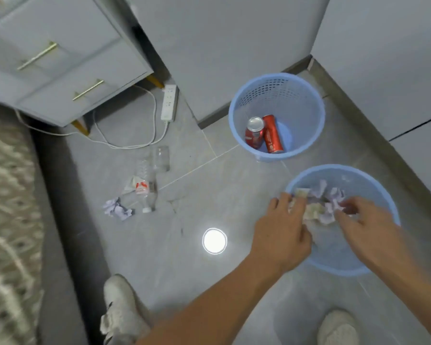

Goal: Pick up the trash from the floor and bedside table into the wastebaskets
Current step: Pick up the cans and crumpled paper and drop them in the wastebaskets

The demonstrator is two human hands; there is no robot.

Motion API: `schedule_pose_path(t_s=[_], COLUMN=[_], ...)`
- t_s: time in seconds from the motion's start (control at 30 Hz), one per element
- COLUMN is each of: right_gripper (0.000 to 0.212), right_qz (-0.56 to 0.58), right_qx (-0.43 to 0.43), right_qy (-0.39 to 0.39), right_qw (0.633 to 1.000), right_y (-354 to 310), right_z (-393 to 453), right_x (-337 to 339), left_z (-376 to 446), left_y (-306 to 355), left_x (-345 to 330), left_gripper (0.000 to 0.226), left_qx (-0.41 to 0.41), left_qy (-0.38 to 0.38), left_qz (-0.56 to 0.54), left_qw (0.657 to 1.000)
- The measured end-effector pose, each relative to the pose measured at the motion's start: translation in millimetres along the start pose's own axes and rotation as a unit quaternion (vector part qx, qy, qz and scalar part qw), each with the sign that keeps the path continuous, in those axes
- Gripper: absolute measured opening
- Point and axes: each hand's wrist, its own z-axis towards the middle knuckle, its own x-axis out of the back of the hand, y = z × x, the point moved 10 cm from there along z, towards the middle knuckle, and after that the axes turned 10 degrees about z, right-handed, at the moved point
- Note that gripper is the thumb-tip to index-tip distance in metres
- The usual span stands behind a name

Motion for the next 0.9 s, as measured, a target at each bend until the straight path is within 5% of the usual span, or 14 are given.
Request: schedule_pose_path(t_s=[0.1, 0.33, 0.53, 0.77, 0.9], right_gripper=[0.004, 0.011, 0.024, 0.056, 0.074], right_qz=[0.010, 0.003, -0.087, -0.202, -0.277], right_qx=[0.067, 0.211, 0.290, 0.395, 0.397], right_qy=[-0.006, -0.130, -0.196, -0.293, -0.247], right_qw=[0.998, 0.969, 0.933, 0.847, 0.839], right_y=[-70, -245, -326, -369, -365], right_z=[-17, -34, -36, -37, -9], right_x=[-42, -249, -441, -605, -651], left_z=[-35, -109, -170, -177, -152], left_y=[-85, -356, -538, -633, -647], left_x=[25, 78, 65, -21, -70], left_gripper=[0.049, 0.043, 0.050, 0.096, 0.116], left_qx=[0.065, 0.259, 0.360, 0.408, 0.368], left_qy=[0.019, 0.067, 0.055, -0.039, -0.037], left_qz=[-0.014, 0.002, 0.008, -0.045, -0.043], left_qw=[0.998, 0.964, 0.931, 0.911, 0.928])
